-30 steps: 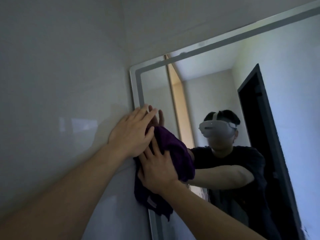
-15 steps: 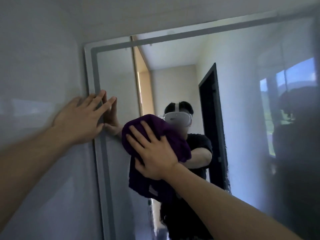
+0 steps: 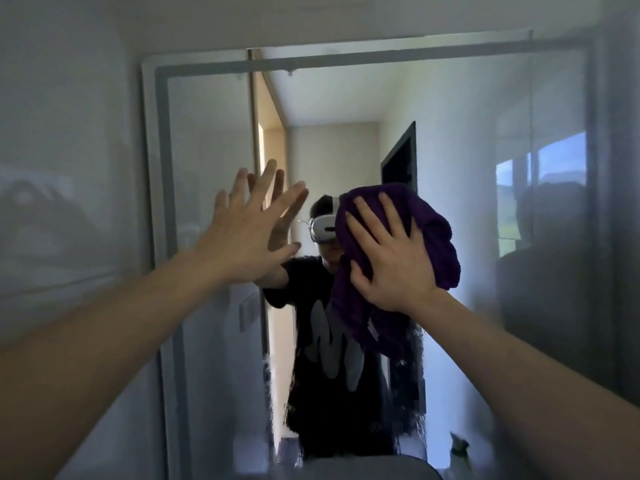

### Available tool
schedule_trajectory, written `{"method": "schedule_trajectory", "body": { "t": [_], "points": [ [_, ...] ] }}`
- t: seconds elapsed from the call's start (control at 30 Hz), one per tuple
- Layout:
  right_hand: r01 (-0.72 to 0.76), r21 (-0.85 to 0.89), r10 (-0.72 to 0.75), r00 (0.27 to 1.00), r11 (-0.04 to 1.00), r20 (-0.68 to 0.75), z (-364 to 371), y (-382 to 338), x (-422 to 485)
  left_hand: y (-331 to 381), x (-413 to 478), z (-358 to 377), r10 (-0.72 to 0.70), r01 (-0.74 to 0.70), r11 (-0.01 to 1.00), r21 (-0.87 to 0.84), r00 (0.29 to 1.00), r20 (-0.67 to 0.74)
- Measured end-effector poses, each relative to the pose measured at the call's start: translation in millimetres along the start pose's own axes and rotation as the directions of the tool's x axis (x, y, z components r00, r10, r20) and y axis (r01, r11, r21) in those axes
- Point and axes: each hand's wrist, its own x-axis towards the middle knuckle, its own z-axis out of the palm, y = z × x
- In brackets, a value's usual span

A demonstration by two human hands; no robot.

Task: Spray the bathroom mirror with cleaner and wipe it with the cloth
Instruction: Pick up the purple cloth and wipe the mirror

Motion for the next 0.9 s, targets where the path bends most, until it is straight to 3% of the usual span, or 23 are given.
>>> {"method": "schedule_trajectory", "body": {
  "t": [0.13, 0.23, 0.5, 0.9],
  "points": [
    [-0.007, -0.019, 0.007, 1.0, 1.0, -0.001, -7.0, 28.9, -9.6, 65.6, 19.2, 10.1, -0.009, 0.015, 0.992, -0.122, 0.999, 0.047],
    [-0.022, -0.048, 0.021, 0.999, 0.999, -0.028, -12.7, 68.1, -20.7, 85.1, 28.9, 22.0, -0.02, 0.025, 0.998, -0.049, 0.995, 0.1],
    [-0.133, -0.106, 0.132, 0.991, 0.985, -0.018, -27.7, 163.2, -55.9, 85.9, 33.3, 32.3, -0.056, 0.054, 0.998, 0.02, 0.996, 0.071],
    [-0.263, -0.066, 0.262, 0.965, 0.962, -0.028, -32.0, 226.1, -104.9, 89.4, 32.8, 28.7, -0.071, 0.066, 0.996, 0.059, 0.992, 0.103]
  ]
}}
